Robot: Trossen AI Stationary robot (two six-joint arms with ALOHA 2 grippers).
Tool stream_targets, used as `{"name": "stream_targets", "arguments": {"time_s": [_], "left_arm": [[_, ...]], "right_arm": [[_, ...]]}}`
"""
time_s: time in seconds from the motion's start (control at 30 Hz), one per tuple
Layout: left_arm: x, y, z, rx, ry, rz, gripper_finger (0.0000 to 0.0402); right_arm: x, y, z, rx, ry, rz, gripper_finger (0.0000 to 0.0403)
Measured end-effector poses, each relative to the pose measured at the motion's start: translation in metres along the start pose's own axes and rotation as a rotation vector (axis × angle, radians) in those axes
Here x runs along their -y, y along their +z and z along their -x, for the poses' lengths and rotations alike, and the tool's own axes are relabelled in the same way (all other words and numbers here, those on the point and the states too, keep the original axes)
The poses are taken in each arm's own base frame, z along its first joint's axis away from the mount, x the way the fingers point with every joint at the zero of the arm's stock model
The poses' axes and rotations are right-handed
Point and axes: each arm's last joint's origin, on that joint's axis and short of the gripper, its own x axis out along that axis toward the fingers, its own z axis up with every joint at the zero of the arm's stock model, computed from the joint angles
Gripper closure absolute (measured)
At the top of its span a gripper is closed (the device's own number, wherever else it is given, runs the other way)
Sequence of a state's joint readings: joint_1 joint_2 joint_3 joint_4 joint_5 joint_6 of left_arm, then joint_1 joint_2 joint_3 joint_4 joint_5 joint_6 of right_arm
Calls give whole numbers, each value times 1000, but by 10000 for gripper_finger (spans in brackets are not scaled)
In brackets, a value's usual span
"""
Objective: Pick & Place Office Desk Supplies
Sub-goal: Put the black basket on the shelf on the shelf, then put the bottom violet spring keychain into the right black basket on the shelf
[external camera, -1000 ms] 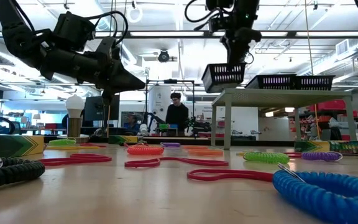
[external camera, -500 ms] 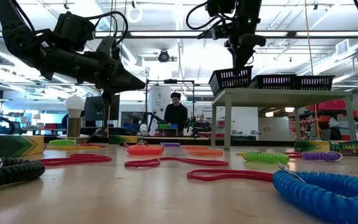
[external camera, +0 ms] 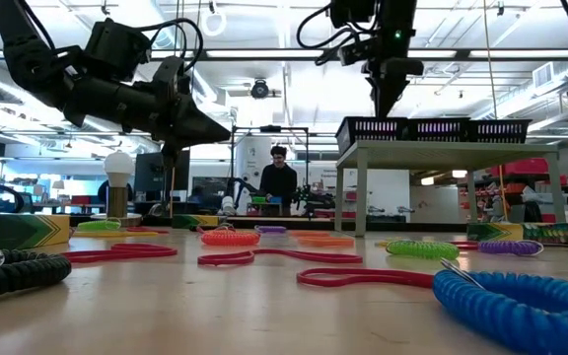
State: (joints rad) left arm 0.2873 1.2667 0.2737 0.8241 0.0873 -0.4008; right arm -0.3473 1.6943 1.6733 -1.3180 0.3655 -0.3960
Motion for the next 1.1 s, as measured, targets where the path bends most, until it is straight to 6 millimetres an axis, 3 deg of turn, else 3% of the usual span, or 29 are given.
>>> {"name": "stream_targets", "arguments": {"time_s": [0.2,0.4,0.53,0.8,0.97,1.1], "left_arm": [[3,1,0,-7,-64,0,392],[9,4,-1,13,-106,52,392],[14,10,-4,29,-125,55,392],[25,37,-14,117,-171,65,392],[32,43,-22,42,-153,38,392],[39,40,-27,-71,-131,-16,392]], "right_arm": [[-1,-7,11,16,-10,-55,284],[4,-34,51,141,-42,-242,267],[1,-57,77,262,38,-402,289],[-57,-74,55,507,239,-507,395],[-103,-73,37,681,303,-633,391],[-141,-78,22,624,386,-651,398]]}}
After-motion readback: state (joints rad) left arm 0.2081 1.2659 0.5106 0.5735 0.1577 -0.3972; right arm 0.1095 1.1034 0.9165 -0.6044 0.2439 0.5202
